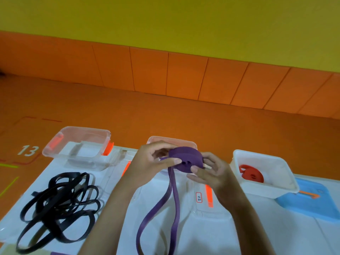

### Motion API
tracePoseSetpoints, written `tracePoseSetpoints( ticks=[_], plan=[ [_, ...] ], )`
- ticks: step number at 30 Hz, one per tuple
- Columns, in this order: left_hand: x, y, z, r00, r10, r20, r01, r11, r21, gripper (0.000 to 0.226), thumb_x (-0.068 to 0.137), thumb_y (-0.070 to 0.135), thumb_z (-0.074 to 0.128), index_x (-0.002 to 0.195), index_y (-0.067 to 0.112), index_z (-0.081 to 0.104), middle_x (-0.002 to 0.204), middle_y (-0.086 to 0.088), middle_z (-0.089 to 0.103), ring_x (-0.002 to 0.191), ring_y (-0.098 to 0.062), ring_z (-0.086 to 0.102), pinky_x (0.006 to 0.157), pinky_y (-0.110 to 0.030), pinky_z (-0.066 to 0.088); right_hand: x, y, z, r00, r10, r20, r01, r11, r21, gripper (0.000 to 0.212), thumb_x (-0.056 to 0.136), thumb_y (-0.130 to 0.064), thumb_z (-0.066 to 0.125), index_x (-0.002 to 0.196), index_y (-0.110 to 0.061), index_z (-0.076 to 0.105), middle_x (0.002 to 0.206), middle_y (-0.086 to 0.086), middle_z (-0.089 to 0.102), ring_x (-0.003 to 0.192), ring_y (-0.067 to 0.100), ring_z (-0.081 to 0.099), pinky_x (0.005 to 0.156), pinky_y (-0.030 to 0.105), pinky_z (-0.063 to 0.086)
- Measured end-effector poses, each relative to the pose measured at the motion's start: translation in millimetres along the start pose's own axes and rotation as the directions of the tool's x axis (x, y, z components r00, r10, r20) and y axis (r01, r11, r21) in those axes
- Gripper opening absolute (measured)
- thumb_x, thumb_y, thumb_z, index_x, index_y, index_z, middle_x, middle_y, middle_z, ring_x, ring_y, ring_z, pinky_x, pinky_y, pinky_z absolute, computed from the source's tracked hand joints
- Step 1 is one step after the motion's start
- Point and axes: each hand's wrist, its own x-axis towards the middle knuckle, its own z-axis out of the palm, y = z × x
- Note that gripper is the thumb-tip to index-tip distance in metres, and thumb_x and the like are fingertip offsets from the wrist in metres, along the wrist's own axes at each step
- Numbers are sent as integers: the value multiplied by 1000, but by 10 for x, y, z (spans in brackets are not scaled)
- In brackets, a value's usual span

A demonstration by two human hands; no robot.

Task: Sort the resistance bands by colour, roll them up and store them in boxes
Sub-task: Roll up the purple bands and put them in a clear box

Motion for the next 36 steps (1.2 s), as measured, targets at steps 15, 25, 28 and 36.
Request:
tracePoseSetpoints(
  ticks=[15,25,28,36],
  plan=[
    [-104,-109,159,998,-41,-57,43,998,43,27,86,15,87,109,26,81,106,10,79,100,-12,74,86,-19,56,-34,6,1,999,-1,-47,-11,971,-239,26,81,-36,82,105,-32,74,103,-12,78,105,11,71,80,23,60],
    [-141,-82,216,991,-128,24,129,991,-30,22,85,17,88,104,27,82,95,6,80,89,-10,75,79,-24,60,-70,-48,-26,990,89,-111,-75,989,127,30,73,-32,87,103,-28,83,105,5,80,102,26,77,76,32,64],
    [-103,-48,127,991,-102,90,93,990,103,21,88,19,85,107,26,80,100,5,79,95,-13,74,85,-31,62,-91,-90,-60,999,5,-50,-9,997,-78,27,77,-35,86,103,-32,81,104,-4,80,104,16,76,79,23,61],
    [-91,-95,126,998,-48,41,46,998,44,45,79,21,93,117,38,76,111,10,79,105,-14,75,88,-26,61,-46,-71,-201,998,43,-39,-43,999,-8,27,76,-30,88,102,-32,81,105,0,81,102,22,77,73,27,63]
  ],
)
